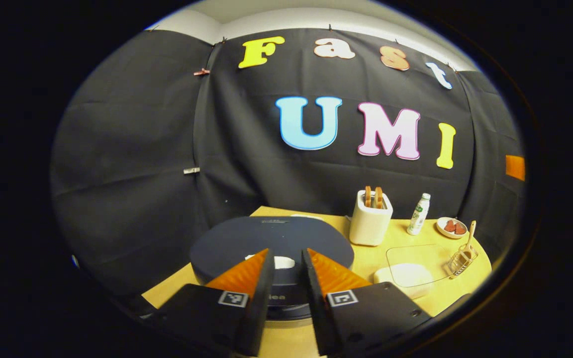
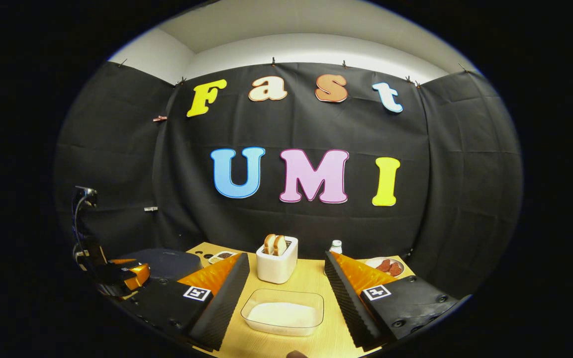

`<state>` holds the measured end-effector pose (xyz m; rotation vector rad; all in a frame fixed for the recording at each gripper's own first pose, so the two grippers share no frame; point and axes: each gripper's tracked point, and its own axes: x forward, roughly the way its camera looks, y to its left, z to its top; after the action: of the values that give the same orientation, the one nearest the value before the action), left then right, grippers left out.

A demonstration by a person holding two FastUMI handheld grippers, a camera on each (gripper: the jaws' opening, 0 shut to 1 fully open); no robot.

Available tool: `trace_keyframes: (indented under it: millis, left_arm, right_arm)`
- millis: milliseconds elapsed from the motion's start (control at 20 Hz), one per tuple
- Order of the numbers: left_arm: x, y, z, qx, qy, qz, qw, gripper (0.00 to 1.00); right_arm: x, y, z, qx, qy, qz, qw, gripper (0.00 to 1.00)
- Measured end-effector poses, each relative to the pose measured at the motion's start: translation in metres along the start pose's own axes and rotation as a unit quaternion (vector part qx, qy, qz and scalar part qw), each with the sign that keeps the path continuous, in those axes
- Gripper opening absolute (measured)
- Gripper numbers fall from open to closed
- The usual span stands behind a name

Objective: Close the left gripper, press the button to open the rice cooker; take a wooden spoon from the chopstick holder with the right hand, scoop a spoonful of rice and pour it into the rice cooker, then put the wooden spoon back into the chopstick holder.

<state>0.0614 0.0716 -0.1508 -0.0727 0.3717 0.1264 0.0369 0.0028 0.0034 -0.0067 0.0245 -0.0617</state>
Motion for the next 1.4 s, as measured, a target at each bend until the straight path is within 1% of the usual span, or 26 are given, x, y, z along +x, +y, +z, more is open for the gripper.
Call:
trace_keyframes:
  millis: [50,150,200,250,300,400,500,700,900,1000,1100,1250,1400]
  left_arm:
    - [-0.003,-0.003,0.007,0.004,-0.009,-0.001,1.0,0.58]
    - [-0.009,-0.01,0.024,0.018,-0.031,-0.002,0.999,0.76]
    - [-0.012,-0.014,0.032,0.029,-0.042,-0.002,0.999,0.8]
    - [-0.016,-0.015,0.039,0.037,-0.053,0.0,0.998,0.91]
    - [-0.021,-0.016,0.046,0.043,-0.062,0.001,0.997,0.95]
    - [-0.028,-0.017,0.051,0.032,-0.066,0.002,0.997,0.98]
    - [-0.033,-0.016,0.058,0.019,-0.077,0.006,0.997,0.97]
    - [-0.047,-0.014,0.073,0.02,-0.102,0.013,0.995,0.97]
    - [-0.054,-0.017,0.077,0.013,-0.102,0.019,0.994,0.97]
    - [-0.056,-0.018,0.075,0.016,-0.101,0.022,0.995,0.97]
    - [-0.06,-0.024,0.077,0.013,-0.102,0.017,0.995,0.97]
    - [-0.065,-0.02,0.077,0.018,-0.104,0.042,0.994,0.97]
    - [-0.071,-0.026,0.08,0.023,-0.104,0.056,0.993,0.97]
  right_arm:
    - [-0.001,-0.003,0.0,0.005,0.0,-0.003,1.0,0.94]
    - [-0.003,-0.011,-0.002,0.012,0.002,-0.01,1.0,0.95]
    - [-0.003,-0.015,-0.003,0.014,0.004,-0.014,1.0,0.95]
    - [-0.004,-0.018,-0.004,0.016,0.006,-0.016,1.0,0.95]
    - [-0.006,-0.02,-0.005,0.018,0.007,-0.016,1.0,0.95]
    - [-0.008,-0.023,-0.004,0.018,0.006,-0.016,1.0,0.95]
    - [-0.011,-0.025,-0.004,0.015,0.005,-0.015,1.0,0.95]
    - [-0.012,-0.035,-0.011,0.018,0.011,-0.016,1.0,0.95]
    - [-0.009,-0.054,-0.014,0.014,0.01,-0.028,0.999,0.95]
    - [-0.003,-0.071,-0.02,0.018,0.014,-0.038,0.999,0.95]
    - [0.006,-0.091,-0.03,0.022,0.02,-0.045,0.999,0.95]
    - [0.026,-0.133,-0.054,0.021,0.041,-0.068,0.997,0.95]
    - [0.051,-0.169,-0.084,0.029,0.069,-0.087,0.993,0.95]
